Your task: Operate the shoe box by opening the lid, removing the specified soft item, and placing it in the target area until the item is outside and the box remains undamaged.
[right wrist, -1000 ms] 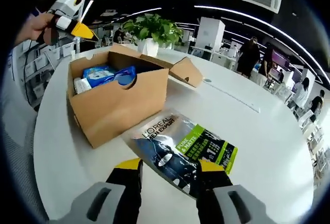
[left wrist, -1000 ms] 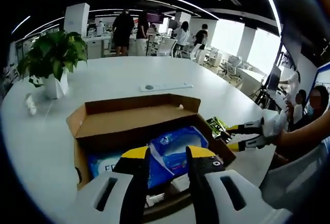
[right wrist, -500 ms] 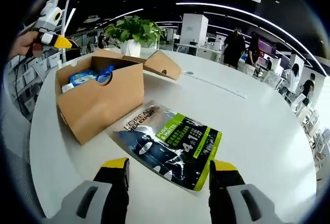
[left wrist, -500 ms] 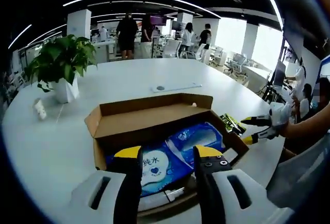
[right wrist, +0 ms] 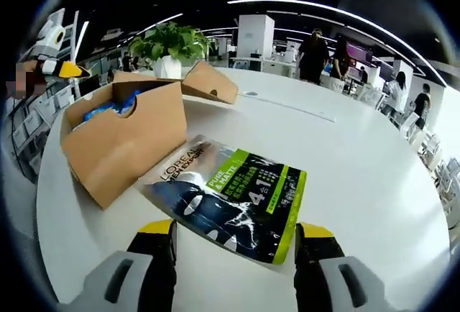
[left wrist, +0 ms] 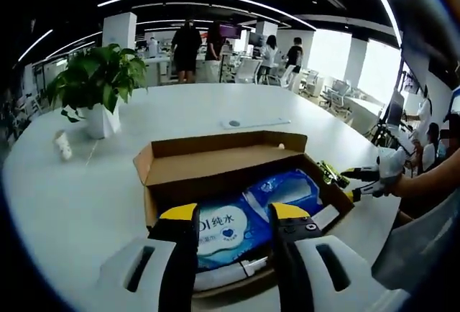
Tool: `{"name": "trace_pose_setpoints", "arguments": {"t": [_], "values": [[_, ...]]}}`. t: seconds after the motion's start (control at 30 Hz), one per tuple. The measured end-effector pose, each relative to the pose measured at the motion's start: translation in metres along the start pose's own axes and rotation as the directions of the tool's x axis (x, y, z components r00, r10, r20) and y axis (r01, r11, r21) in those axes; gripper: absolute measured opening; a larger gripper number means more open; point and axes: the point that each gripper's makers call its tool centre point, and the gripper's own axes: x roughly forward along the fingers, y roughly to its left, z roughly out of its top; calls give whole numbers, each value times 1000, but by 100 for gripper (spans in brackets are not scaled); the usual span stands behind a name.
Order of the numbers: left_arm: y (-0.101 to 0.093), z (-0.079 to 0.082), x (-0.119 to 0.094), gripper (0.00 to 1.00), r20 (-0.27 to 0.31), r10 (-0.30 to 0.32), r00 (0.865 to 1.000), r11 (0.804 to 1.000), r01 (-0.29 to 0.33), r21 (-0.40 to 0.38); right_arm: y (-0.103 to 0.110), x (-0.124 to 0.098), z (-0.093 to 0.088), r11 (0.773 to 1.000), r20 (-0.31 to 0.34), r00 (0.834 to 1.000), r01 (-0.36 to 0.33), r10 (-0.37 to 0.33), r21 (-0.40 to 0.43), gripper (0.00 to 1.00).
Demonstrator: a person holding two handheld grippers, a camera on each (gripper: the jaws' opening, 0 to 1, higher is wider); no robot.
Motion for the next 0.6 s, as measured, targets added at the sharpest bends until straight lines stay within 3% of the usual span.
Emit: {"name": "trace_pose_setpoints", "arguments": {"t": [0.37,0.6], "values": [[5,-4,-2,38,-3,9,1000,1000,-9,-6,0,9,6,999,5,1000,9,-9,40,65],[5,-9,-1,38,-20,4,1000,1000,-4,8,-5,12,9,1000,1,1000,2,-2,22,62]]}}
